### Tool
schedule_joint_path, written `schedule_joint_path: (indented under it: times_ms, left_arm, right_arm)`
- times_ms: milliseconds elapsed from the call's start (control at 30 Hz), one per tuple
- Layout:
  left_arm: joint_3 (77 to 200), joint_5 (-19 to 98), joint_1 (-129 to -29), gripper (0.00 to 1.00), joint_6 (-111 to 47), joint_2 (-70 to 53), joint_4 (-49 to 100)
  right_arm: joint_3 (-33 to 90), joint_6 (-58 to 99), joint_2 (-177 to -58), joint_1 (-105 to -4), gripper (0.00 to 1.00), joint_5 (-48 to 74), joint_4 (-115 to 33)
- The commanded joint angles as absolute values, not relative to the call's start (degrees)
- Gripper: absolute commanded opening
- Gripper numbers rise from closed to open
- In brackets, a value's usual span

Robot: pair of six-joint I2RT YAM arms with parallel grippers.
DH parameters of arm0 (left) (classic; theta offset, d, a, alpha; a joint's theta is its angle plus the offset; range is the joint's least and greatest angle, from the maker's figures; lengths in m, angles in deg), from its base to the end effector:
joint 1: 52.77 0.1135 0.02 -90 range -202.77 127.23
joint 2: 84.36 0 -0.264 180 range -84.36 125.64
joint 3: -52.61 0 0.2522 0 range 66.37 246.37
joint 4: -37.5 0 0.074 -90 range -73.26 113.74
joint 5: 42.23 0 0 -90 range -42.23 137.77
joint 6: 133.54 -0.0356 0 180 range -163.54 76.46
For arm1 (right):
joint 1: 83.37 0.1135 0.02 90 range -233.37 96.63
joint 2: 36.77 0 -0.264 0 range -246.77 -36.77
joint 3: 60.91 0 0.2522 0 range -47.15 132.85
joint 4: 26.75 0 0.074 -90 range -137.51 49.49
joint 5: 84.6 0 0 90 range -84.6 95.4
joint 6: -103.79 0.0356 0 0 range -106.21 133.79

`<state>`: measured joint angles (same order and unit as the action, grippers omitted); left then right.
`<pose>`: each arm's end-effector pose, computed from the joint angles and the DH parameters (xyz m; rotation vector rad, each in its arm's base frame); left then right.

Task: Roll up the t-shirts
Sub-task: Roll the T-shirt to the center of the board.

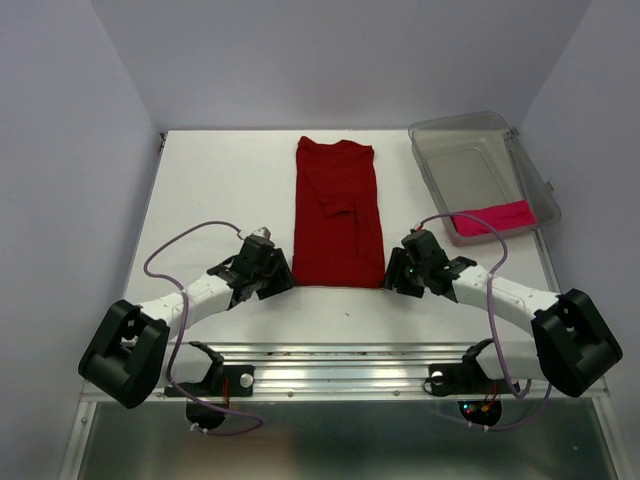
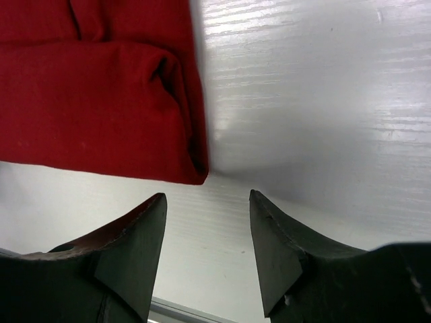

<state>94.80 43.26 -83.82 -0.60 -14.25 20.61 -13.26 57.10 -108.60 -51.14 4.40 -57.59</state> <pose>0.1962 -0.1214 0.1665 -0.2154 2.4585 -0.6955 0.1954 0.1224 0.1712 0.2588 2.5938 0.4851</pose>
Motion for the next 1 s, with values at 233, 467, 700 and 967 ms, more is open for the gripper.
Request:
schedule_joint_path:
  times_ms: [233,467,700,967]
  left_arm:
    - [93.62,43.99,-83.97,0.45,-0.03,-11.85,25.85]
    - [93.8,44.25,-83.97,0.4,-0.21,-11.41,26.2]
    - [94.06,44.34,-83.97,0.1,-0.38,-11.06,26.38]
    - [95.82,44.52,-84.06,0.0,-0.38,-12.81,24.62]
  right_arm:
    - [-14.02,57.65,-113.32,-51.2,0.48,7.42,-49.57]
    - [-13.49,57.65,-113.59,-51.2,0.34,7.51,-49.3]
    - [-13.32,58.09,-112.88,-51.2,0.13,6.98,-49.92]
    - [-12.53,59.06,-111.04,-51.2,0.01,5.75,-50.35]
